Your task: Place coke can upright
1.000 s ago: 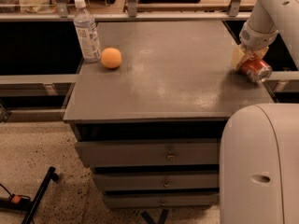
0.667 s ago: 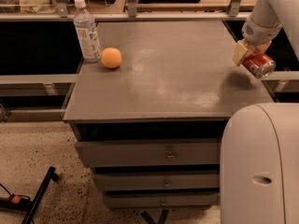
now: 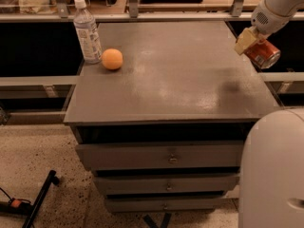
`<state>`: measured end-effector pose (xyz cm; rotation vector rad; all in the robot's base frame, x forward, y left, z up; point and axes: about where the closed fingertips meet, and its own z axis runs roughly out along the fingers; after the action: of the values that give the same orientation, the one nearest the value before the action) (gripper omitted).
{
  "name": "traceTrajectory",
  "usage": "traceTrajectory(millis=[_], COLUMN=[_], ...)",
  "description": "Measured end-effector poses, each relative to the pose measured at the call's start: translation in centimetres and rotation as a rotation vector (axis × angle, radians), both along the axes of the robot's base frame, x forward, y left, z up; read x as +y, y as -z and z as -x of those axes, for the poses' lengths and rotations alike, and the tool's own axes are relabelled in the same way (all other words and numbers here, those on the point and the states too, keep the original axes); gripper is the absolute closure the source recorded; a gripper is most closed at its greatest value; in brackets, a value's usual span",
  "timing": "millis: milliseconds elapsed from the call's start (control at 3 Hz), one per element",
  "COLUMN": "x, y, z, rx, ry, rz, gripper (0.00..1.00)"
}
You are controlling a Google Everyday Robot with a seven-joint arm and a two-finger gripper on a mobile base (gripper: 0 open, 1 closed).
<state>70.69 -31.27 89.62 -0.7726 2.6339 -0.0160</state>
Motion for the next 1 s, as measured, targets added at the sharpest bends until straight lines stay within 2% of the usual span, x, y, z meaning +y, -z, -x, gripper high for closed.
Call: traceTrajectory(millis=[333,667,1000], x=[3.7,7.4,9.6], y=[-2.4,-4.0,-4.6], z=[-0.1,0.8,1.6], rx=[-0.138,-0.272,-0.404], ry=[-0.205,-0.380,-0.502], rz=[-0.081,-0.201,-0.350], gripper=[1.00,1.00,1.00])
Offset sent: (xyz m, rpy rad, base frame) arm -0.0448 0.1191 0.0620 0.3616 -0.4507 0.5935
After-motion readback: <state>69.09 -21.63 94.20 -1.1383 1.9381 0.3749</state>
